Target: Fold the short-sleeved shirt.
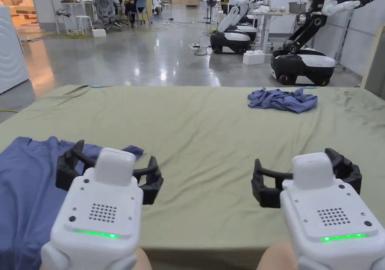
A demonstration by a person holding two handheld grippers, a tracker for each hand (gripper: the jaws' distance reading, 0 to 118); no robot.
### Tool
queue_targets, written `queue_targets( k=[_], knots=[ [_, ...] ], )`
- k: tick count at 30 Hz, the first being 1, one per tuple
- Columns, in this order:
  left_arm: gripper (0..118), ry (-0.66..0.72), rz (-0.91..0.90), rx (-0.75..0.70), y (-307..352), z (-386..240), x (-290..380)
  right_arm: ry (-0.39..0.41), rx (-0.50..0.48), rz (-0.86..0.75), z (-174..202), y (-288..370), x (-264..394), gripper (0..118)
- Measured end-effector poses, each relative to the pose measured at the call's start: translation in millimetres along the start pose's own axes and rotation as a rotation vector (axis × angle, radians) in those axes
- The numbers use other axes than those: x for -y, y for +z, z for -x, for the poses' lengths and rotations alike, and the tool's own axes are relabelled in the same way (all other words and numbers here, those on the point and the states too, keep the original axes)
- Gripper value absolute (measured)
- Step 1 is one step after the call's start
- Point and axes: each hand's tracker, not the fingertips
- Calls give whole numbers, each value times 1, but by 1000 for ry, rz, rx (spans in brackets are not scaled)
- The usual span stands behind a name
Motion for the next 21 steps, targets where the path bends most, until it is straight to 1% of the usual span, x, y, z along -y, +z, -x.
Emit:
queue_targets(
  k=[1,2,4,5,6,7,8,9,10,11,12,13,14,15,16,17,18,19,20,21],
  knots=[
    [118,-211,-34,-14,1,-8,-4,199,-7,-51,10,5,-2,118],
    [118,-442,-52,-13,1,-17,-4,423,-4,-101,22,9,-3,118],
    [118,-1036,-140,5,5,-37,13,1067,-37,-219,48,19,15,118],
    [118,-1299,-239,-37,6,-45,29,1414,-36,-309,56,22,34,118],
    [118,-1505,-316,-26,8,-48,42,1687,-71,-387,57,25,51,118],
    [118,-1548,-319,71,12,-48,50,1799,-179,-368,56,28,58,118],
    [118,-1504,-280,134,13,-51,50,1736,-312,-269,58,33,58,118],
    [118,-1396,-218,175,14,-54,44,1627,-414,-180,60,36,51,118],
    [118,-1259,-201,167,14,-55,36,1469,-421,-147,61,34,44,118],
    [118,-1125,-182,131,13,-46,27,1356,-390,-138,58,32,37,118],
    [118,-964,-148,84,12,-40,15,1211,-327,-113,49,27,24,118],
    [118,-759,-110,32,11,-30,1,992,-244,-74,41,21,7,118],
    [118,-555,-95,23,11,-14,-9,750,-216,-41,26,18,-10,118],
    [118,-333,-71,-5,11,7,-18,445,-201,-4,6,16,-28,118],
    [118,-102,-33,-48,11,22,-23,96,-184,21,-21,18,-42,118],
    [118,89,6,-63,12,34,-23,-189,-147,26,-41,20,-42,118],
    [118,294,32,-48,13,46,-19,-456,-97,29,-60,21,-37,118],
    [118,473,42,-5,13,54,-13,-631,-84,51,-72,20,-28,118],
    [118,572,74,45,12,58,-6,-720,-59,75,-73,23,-28,118],
    [118,629,113,92,11,61,0,-684,-36,102,-74,21,-21,118]
  ],
)
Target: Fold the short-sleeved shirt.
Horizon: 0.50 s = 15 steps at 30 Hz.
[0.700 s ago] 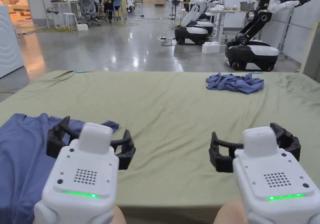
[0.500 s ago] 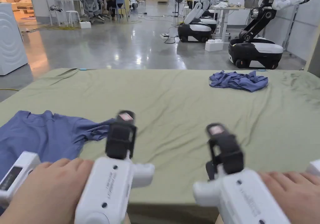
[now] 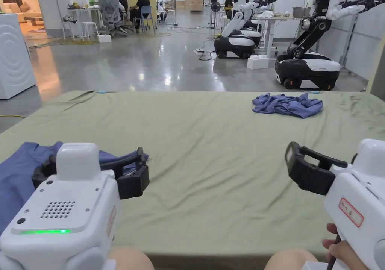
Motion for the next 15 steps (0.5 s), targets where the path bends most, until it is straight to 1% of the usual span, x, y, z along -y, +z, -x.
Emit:
queue_targets(
  k=[1,2,3,4,6,9,12,13,15],
  knots=[
    [118,4,10,18,-1,2,5,91,41,10,0,-2,5,118],
    [118,-27,16,3,-1,-2,10,144,55,11,0,-1,8,118],
    [118,-60,8,-5,-1,-4,14,197,43,6,-2,-7,14,118],
    [118,-113,-14,8,1,-4,18,222,14,6,-2,-6,16,118],
    [118,-143,-32,-2,4,-13,20,234,12,-1,1,-4,19,118],
    [118,-131,-24,-21,5,-19,19,243,15,-11,6,-6,21,118],
    [118,-96,-30,14,7,-23,14,228,15,-8,13,-3,20,118],
    [118,-95,-31,7,7,-25,14,225,15,-8,14,-2,20,118],
    [118,-106,-48,-53,7,-26,12,227,18,-11,20,2,19,118]
  ],
)
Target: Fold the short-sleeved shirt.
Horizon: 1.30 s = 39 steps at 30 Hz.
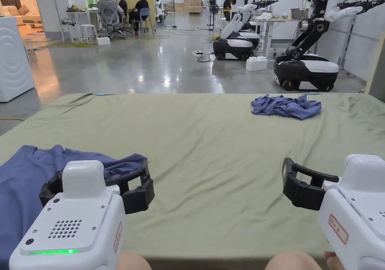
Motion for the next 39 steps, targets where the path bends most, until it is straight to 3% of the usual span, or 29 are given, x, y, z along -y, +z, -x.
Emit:
queue_targets(
  k=[12,27,30,31,32,33,34,36,39],
  knots=[
    [118,77,48,8,-5,18,3,6,-4,1,3,-1,1,118],
    [118,62,61,22,-9,15,5,46,9,-17,5,1,0,118],
    [118,40,62,12,-7,13,2,15,-26,21,3,-1,-1,118],
    [118,39,57,11,-4,12,0,10,-18,20,4,0,-1,102],
    [101,22,55,4,-1,10,-2,10,-36,9,5,3,-1,53],
    [58,-14,44,-10,0,7,-4,43,-25,-12,8,4,-1,3],
    [0,-38,36,-35,-1,6,-4,118,110,-3,11,3,2,3],
    [0,-12,28,-43,-3,10,-2,75,-7,-31,11,9,1,3],
    [0,20,67,-25,-6,21,-3,127,12,-26,19,11,3,3]
  ],
)
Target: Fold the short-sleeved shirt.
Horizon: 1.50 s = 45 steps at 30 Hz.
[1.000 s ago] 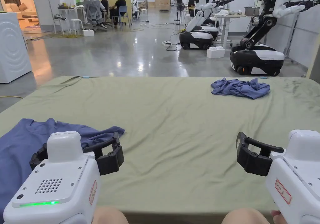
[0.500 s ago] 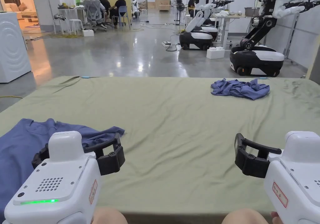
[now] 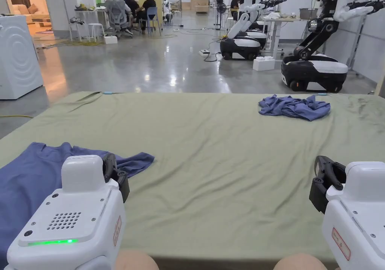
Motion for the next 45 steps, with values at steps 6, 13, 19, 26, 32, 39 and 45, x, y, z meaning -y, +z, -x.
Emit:
queue_targets(
  k=[6,13,19,26,32,39,45],
  knots=[
    [0,-4,-10,-158,17,59,-7,3,-158,22,34,-30,-10,3],
    [0,30,21,-445,70,152,-3,-35,-530,20,149,-67,-22,3],
    [0,28,117,-482,62,181,21,-13,-652,65,208,-90,-15,3],
    [0,0,283,-307,-59,188,36,88,-668,102,205,-123,8,3],
    [0,12,501,-212,-255,216,40,139,-644,187,184,-162,41,3],
    [118,169,759,-112,-414,258,80,53,-563,274,153,-203,65,3],
    [101,33,967,-216,-426,230,111,90,-562,267,144,-224,68,3]
  ],
)
